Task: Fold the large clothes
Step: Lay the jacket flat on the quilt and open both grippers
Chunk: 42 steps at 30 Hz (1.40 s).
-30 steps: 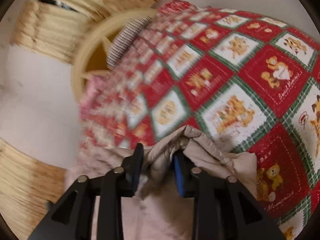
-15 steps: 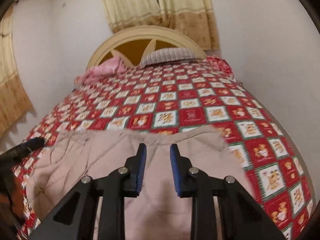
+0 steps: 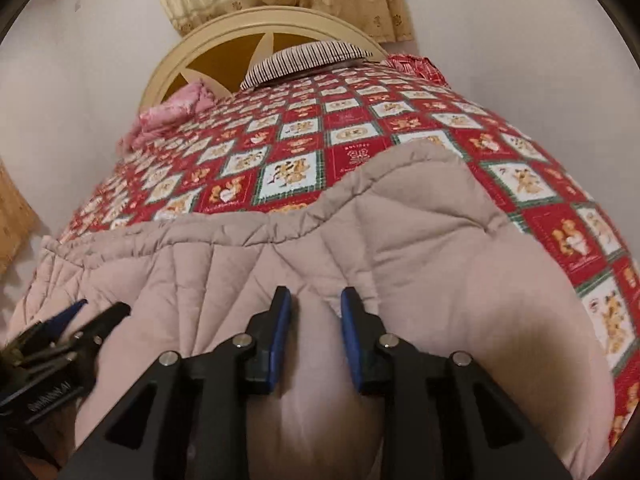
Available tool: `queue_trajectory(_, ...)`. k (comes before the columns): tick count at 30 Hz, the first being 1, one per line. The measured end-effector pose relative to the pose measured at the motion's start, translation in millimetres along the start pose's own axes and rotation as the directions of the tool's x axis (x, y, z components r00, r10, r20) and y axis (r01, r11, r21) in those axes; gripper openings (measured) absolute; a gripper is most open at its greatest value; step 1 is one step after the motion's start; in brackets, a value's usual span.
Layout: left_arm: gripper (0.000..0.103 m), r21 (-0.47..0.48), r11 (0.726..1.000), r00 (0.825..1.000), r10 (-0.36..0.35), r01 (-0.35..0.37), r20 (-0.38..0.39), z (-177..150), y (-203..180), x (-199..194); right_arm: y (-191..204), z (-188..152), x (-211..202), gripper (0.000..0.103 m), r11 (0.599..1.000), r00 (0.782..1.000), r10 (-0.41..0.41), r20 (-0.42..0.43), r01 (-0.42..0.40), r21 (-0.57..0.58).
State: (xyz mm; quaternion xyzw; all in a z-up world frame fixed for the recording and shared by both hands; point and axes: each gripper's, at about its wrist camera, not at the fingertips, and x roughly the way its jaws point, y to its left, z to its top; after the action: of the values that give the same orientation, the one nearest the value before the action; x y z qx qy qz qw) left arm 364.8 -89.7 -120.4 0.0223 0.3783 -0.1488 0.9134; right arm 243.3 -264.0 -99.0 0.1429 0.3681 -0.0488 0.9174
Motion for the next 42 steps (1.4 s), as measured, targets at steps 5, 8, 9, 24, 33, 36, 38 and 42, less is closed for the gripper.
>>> queue_trajectory(5, 0.087, 0.025, 0.999, 0.999, 0.032, -0.032, -0.002, -5, -2, 13, 7, 6, -6, 0.029, 1.000, 0.999, -0.017, -0.041, 0.016, -0.005)
queue_trajectory(8, 0.088, 0.031, 0.999, 0.999, 0.038, -0.038, -0.013, -5, -2, 17, 9, 17, -30, 0.029, 0.997, 0.997, -0.066, 0.034, 0.068, -0.045)
queue_trajectory(9, 0.088, 0.032, 0.999, 0.999, 0.039, -0.038, -0.015, -5, -2, 18, 8, 21, -36, 0.029, 0.993, 0.993, -0.099, 0.062, 0.103, -0.061)
queue_trajectory(24, 0.089, 0.060, 0.998, 0.999, 0.037, -0.035, -0.025, -5, -5, 22, -68, 15, 17, 0.029, 0.983, 0.988, -0.148, -0.049, 0.153, 0.102)
queue_trajectory(33, 0.090, 0.084, 0.994, 0.997, 0.067, -0.064, -0.029, -7, -8, 27, -32, 18, -21, 0.026, 0.957, 0.956, -0.290, 0.033, 0.290, -0.001)
queue_trajectory(36, 0.090, 0.085, 0.994, 0.997, 0.065, -0.063, -0.029, -7, -7, 27, 2, 15, -63, 0.026, 0.984, 0.974, -0.176, 0.144, 0.180, -0.012)
queue_trajectory(38, 0.090, 0.085, 0.995, 0.998, 0.063, -0.060, -0.031, -6, -7, 27, 25, 12, -71, 0.026, 0.992, 0.982, -0.113, 0.151, 0.120, -0.038)
queue_trajectory(42, 0.090, 0.087, 0.994, 0.998, 0.062, -0.059, -0.031, -6, -7, 27, 59, -2, -46, 0.026, 0.996, 0.995, -0.057, 0.079, 0.062, -0.066)
